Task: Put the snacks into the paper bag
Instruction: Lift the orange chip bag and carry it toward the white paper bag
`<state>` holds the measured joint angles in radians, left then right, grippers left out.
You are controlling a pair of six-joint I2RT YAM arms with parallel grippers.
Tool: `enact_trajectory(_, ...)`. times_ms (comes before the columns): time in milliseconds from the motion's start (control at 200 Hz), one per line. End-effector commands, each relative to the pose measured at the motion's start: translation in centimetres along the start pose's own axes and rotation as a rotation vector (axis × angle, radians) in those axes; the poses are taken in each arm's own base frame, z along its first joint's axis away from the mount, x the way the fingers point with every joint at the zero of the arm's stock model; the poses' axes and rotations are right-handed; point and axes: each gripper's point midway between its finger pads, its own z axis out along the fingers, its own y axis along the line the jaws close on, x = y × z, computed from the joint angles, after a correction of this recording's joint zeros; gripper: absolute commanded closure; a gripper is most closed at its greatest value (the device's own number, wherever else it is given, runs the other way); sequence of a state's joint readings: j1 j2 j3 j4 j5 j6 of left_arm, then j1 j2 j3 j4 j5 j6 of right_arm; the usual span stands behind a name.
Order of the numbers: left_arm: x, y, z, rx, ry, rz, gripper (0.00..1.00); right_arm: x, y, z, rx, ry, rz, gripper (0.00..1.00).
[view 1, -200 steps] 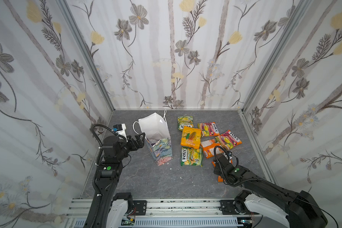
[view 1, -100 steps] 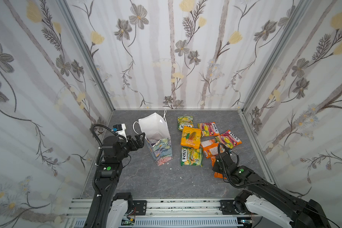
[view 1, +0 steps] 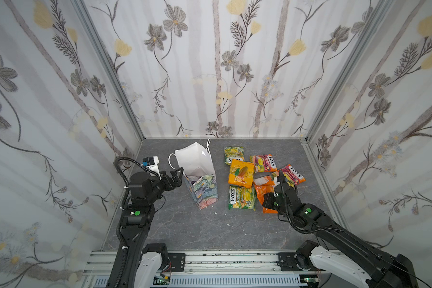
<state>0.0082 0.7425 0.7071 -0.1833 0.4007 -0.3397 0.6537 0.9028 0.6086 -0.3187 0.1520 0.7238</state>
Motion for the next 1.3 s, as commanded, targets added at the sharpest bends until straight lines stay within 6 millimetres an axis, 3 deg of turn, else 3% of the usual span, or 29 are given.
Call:
enact_trajectory(0,-0.7,-0.3,-0.1,0.01,-0.03,0.014,0.0,-1.2,2.1,-0.6,-0.083,-0.026,-0.043,1.0)
enact_trajectory(210,-0.7,-0.2,0.2,0.002,-0.012,0.02,0.0,-2.7,5.9,-1.6,-0.178,-0.017,-0.138,1.0)
enact_trajectory(240,-0.7,-0.1,0.2,-0.002,-0.01,0.021,0.0,-3.9,7.0,-2.3,-0.196,-0.044,-0.145,1.0)
enact_trajectory(475,-1.8,-1.0,-0.2,0.024,-0.036,0.019,0.0,-6.2,11.1,-3.8,-0.287,-0.074,-0.228,1.0)
enact_trajectory(749,-1.4,0.4,0.0,-0.045,-0.03,0.038,0.0,-8.1,15.1,-5.4,-0.356,-0.092,-0.292,1.0)
enact_trajectory(1294,-1.4,0.4,0.9,-0.046,0.021,0.074,0.0,-8.3,23.4,-8.2,-0.61,-0.13,-0.432,1.0)
